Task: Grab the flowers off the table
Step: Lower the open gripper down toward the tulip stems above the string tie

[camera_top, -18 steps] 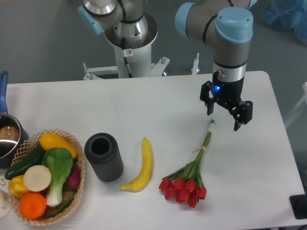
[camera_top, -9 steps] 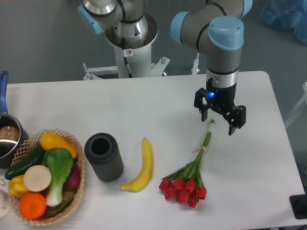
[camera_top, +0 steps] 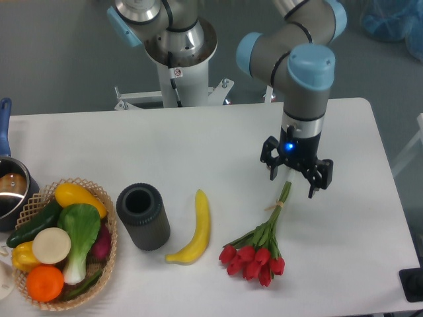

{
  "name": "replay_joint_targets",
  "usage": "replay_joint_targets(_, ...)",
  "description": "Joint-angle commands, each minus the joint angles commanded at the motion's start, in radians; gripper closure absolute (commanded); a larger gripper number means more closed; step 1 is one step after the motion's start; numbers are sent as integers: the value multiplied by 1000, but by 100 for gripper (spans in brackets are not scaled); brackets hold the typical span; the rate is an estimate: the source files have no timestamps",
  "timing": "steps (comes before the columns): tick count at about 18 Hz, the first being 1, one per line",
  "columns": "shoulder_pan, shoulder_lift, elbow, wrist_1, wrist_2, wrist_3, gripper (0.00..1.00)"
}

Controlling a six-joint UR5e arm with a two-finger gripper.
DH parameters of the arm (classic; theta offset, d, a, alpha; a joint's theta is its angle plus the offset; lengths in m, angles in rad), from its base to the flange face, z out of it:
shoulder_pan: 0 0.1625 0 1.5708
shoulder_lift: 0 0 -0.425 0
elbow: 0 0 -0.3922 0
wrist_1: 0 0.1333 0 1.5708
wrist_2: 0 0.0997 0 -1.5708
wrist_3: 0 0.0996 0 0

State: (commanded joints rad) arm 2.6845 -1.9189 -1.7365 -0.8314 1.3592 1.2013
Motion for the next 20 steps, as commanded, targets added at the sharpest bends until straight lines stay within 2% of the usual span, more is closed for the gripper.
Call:
replay_joint_targets(2,-2,-28,2,6,-2,-3,0)
replay_joint_targets(7,-17,-97,2,86,-2,-2,0)
replay_joint_targets(17,-48,-203,31,89,0,-5,0)
replay_joint_targets(20,-48,-213,34,89,-2,-6,0)
